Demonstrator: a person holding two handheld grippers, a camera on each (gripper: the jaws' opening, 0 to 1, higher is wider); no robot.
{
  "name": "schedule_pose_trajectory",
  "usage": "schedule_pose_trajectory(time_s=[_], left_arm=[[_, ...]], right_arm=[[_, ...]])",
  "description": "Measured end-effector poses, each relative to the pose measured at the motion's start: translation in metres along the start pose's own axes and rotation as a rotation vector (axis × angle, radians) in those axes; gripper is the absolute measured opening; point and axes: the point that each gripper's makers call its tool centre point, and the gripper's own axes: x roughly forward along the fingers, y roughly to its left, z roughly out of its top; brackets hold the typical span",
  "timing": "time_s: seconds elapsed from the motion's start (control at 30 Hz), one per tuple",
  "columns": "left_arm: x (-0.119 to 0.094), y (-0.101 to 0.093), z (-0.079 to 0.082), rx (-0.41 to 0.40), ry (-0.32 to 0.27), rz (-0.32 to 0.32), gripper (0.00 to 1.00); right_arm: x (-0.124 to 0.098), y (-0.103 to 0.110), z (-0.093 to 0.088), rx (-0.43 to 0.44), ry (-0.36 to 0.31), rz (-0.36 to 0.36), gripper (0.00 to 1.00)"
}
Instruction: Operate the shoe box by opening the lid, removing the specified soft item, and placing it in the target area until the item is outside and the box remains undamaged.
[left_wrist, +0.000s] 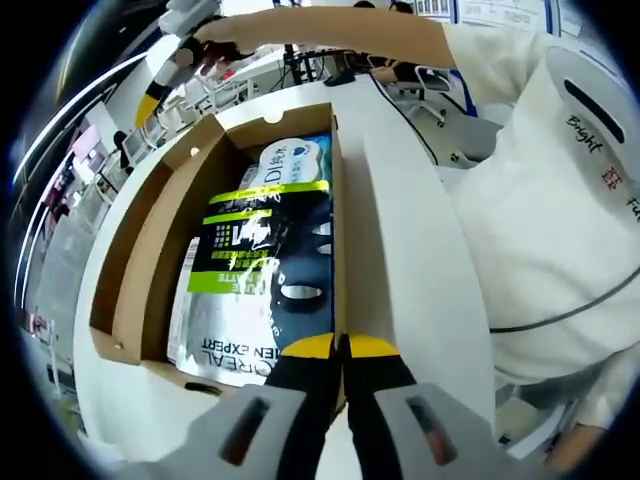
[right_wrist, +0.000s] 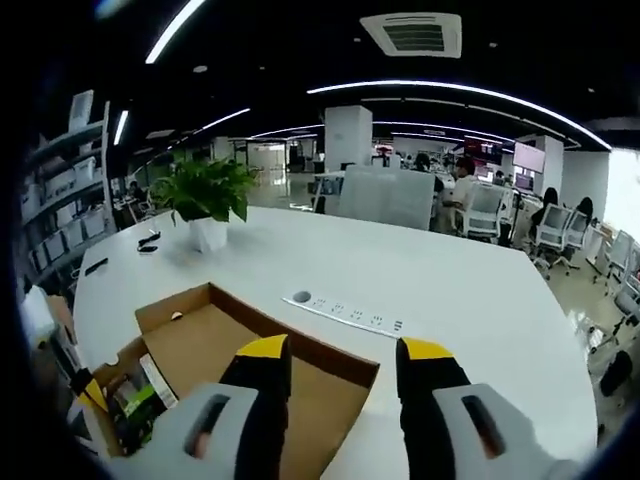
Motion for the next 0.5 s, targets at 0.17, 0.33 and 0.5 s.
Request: schedule_pose_trajectory(time_s=[0.17,0.33,0.5], left_arm=[[0.0,0.0,0.0,-0.003,-0.001,-0.004,0.02],[0.0,0.0,-0.001,-0.002,-0.002,-0.004,0.02],[0.0,-0.001,-0.001,-0.002,-0.002,-0.004,0.02]], right_arm=[[-0.006,0.013,0.002,0.026,-0.053,0.076,0.44],[-0.012,0.033,-0.005,-0.033,-0.057,0.112,0.44],[-0.016,0.04,-0.006,-0.1,-0.061,0.091,0.34]])
